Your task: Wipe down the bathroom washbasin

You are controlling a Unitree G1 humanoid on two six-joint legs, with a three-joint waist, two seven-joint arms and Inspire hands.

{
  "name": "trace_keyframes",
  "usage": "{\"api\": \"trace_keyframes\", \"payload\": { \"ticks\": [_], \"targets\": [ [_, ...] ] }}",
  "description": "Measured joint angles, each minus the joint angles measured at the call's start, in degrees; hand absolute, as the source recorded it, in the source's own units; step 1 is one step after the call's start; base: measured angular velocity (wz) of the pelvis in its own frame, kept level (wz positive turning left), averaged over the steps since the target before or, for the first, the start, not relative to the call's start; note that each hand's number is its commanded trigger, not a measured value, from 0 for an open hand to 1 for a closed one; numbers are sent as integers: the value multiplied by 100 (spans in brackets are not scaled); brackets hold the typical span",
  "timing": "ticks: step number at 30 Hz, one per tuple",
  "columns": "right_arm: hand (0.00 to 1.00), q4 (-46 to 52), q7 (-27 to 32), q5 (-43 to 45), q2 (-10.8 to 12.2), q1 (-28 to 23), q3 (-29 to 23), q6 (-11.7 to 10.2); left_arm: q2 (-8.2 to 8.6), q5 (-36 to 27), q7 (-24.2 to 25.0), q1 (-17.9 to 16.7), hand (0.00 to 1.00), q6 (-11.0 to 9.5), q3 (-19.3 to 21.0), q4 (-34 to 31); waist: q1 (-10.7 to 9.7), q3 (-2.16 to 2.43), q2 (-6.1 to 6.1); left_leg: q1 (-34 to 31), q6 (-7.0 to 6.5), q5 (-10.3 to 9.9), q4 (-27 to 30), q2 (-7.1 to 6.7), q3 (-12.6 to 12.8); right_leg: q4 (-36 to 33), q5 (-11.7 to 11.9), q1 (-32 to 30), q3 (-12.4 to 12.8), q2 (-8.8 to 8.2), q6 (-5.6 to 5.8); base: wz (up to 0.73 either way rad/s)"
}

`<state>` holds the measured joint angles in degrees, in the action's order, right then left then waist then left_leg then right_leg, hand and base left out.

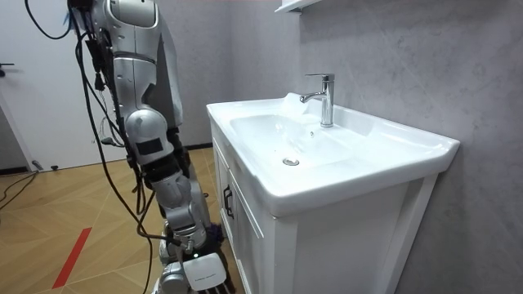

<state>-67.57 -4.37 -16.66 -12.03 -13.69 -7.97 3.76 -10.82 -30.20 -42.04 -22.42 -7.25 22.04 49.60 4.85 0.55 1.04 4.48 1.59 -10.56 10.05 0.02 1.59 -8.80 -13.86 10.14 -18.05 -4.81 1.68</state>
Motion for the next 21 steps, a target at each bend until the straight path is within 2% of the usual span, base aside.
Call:
{"api": "trace_keyframes", "payload": {
  "ticks": [5,10,12,18,21],
  "targets": [
    [0,-120,-35,-1,-9,28,48,3,62,113,158,-95,0,105,-151,323,-6,-3,-48,5,-1,1,-13,-4,10,1,-6,4,22,-9,9,1],
    [0,-138,-81,-12,-11,58,230,28,72,112,431,-99,0,332,-513,621,-33,-13,-92,10,-2,1,-18,-2,26,7,-7,0,47,-8,11,0],
    [0,-221,-97,2,-9,105,233,113,83,287,627,-59,0,410,-646,877,-46,-12,-116,18,-2,1,-18,-2,34,7,-10,-1,50,-10,14,-2],
    [0,-242,-199,49,15,134,305,124,326,751,1295,84,0,764,-682,1364,-143,-24,-148,0,-2,1,0,11,102,11,-10,-13,70,-8,14,-2],
    [0,-253,-207,168,16,187,305,128,360,791,1627,171,0,894,-800,1495,-183,-31,-159,-31,-1,0,46,15,161,14,-11,-14,59,-11,13,0]
  ]
}}
